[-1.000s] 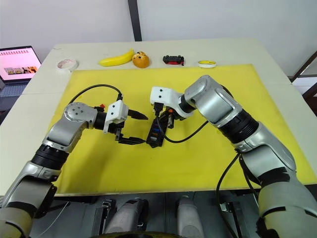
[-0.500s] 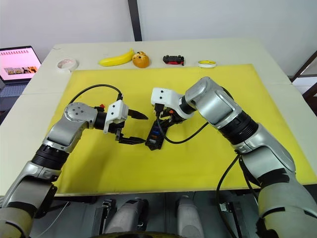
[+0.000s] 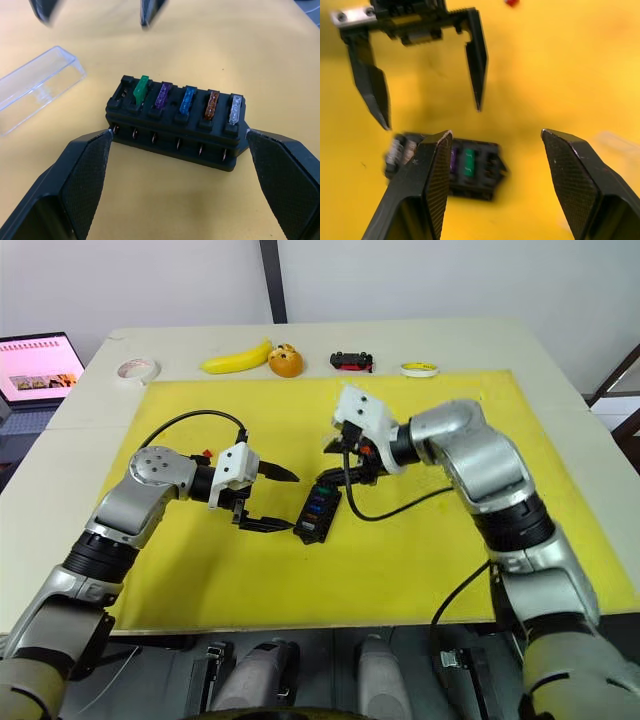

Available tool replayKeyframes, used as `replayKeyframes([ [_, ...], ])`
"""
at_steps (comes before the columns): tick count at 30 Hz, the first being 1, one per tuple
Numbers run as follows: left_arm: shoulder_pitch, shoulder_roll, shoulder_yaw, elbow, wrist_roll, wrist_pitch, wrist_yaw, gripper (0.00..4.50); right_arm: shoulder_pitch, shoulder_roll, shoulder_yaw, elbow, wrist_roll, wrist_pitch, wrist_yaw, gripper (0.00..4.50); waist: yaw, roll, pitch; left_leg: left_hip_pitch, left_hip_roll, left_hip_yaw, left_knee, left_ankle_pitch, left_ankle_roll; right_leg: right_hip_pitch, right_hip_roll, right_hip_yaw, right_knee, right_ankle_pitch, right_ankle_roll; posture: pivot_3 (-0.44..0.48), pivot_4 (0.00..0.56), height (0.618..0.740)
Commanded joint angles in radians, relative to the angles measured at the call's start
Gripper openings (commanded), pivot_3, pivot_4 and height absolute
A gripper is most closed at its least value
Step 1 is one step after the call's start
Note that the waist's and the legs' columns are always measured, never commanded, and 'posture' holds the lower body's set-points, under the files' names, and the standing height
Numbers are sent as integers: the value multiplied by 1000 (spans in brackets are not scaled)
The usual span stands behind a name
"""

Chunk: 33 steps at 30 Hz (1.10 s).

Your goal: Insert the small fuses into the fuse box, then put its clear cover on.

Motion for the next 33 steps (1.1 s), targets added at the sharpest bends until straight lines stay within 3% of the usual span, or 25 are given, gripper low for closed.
replayKeyframes([
  [1, -9, 4, 15, -16, 0, -20, -5, 4500, 69, 69, -93, -67, 66, -76, -66, 1194, -1, 0, 0, 0, 0, 0, 0, 0, 0, 0, 0, 0, 0, 0, 0, 0, 150, 740],
  [3, -12, 6, 13, -10, 5, -27, -6, 4500, 107, 103, -98, -64, 65, -107, -105, 246, -4, 0, 0, 0, 0, 0, 0, 0, 0, 0, 0, 0, 0, 0, 0, 0, 150, 740],
  [4, -15, 5, 12, -8, 6, -26, -5, 4500, 121, 113, -97, -60, 65, -118, -117, 92, -4, 0, 0, 0, 0, 0, 0, 0, 0, 0, 0, 0, 0, 0, 0, 0, 150, 740],
  [33, -47, -16, 14, 39, 37, -37, 14, 4500, 188, 61, 15, -7, 5, -106, -187, 92, -2, 0, 0, 0, 0, 0, 0, 0, 0, 0, 0, 0, 0, 0, 0, 0, 150, 740],
])
